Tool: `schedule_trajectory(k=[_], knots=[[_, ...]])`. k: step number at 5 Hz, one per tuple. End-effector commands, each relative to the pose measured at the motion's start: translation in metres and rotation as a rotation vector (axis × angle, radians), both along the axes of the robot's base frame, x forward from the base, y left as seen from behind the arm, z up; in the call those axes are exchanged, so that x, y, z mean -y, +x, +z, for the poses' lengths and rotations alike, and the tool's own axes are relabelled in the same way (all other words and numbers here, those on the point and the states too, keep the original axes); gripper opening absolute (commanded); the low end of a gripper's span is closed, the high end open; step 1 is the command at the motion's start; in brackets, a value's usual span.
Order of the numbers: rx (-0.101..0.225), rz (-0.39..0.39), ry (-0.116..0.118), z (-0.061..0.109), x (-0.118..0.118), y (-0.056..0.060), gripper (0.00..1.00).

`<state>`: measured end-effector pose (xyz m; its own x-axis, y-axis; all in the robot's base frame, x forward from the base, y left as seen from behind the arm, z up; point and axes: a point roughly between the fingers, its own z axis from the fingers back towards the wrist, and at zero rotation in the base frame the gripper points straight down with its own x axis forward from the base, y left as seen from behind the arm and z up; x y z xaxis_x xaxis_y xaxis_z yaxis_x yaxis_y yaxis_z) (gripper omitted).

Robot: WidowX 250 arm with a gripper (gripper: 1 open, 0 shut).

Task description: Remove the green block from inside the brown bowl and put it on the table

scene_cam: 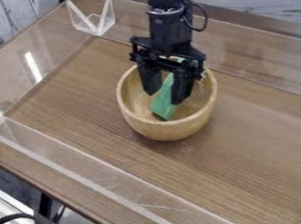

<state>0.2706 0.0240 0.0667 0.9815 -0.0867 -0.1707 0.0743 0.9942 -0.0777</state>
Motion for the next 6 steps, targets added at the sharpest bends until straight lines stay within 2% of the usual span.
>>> schedule_trajectory(k=[1,2,3,4,5,6], knots=[[0.101,-0.016,-0.002,0.0213,-0.0018,0.0153,0.0],[0.101,-0.018,-0.006,0.0224,-0.0019,0.0161,1.0],[0.098,-0.018,-0.009,0.0228,-0.0021,0.0167,1.0],[0.095,-0.017,-0.013,0.0196,-0.003,0.0172,0.0],[0.094,-0.019,-0.019,0.0162,-0.004,0.0181,0.0],[0.089,-0.02,-0.02,0.0163,-0.004,0.0183,1.0]])
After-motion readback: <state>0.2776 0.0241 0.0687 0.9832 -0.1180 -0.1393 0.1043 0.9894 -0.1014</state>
